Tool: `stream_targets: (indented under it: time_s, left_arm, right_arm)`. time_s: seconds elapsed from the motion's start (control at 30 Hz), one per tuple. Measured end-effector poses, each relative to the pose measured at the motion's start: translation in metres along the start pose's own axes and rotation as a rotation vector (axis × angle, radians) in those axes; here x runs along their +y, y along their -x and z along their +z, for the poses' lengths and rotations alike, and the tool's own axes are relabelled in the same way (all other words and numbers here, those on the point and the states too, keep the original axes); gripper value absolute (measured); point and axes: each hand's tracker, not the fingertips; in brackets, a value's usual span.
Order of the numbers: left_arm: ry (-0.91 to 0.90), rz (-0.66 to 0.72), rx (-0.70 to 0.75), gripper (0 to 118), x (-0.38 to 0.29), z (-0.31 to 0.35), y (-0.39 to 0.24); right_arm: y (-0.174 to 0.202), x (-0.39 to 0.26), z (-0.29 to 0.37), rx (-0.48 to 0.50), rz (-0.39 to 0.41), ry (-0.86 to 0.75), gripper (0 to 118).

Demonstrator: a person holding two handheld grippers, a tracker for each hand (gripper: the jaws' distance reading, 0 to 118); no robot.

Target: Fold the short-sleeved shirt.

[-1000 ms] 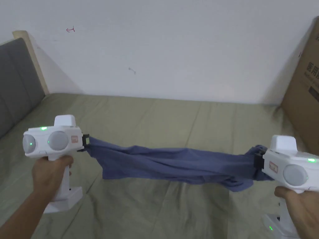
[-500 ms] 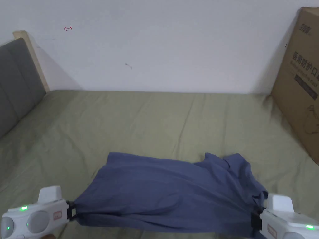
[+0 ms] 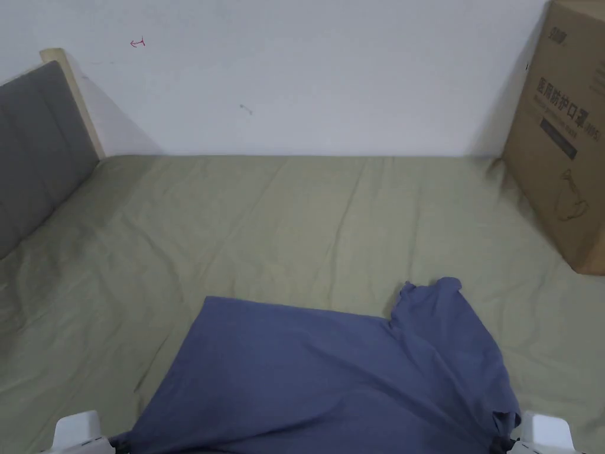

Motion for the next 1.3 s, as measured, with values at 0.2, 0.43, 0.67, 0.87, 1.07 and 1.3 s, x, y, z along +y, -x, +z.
stream_targets:
  time_s: [0.2,0.43,0.67,0.87,1.07,1.3]
  left_arm:
    - [0.084,-0.013,0.036,4,-0.033,0.002,0.004]
    - [0.129,-0.062,0.088,6,-0.040,-0.011,-0.007]
    - [0.026,-0.040,0.000,84,-0.009,0.030,-0.033]
    - [-0.349,-0.086,-0.117,99,0.046,0.109,-0.085]
    - [-0.645,-0.146,-0.174,99,0.074,0.156,-0.124]
    - [-0.728,-0.157,-0.198,23,0.072,0.161,-0.146]
  right_arm:
    - [-0.004,-0.035,0.001,-0.018,0.001,0.075,6]
    - [0.010,-0.044,-0.004,-0.042,0.009,0.143,9]
    - [0.019,-0.004,0.047,-0.013,0.031,-0.054,80]
    - [0.042,0.061,0.113,-0.026,0.085,-0.347,80]
    - [0.051,0.090,0.148,-0.060,0.145,-0.594,80]
    - [0.060,0.089,0.161,-0.094,0.185,-0.711,41]
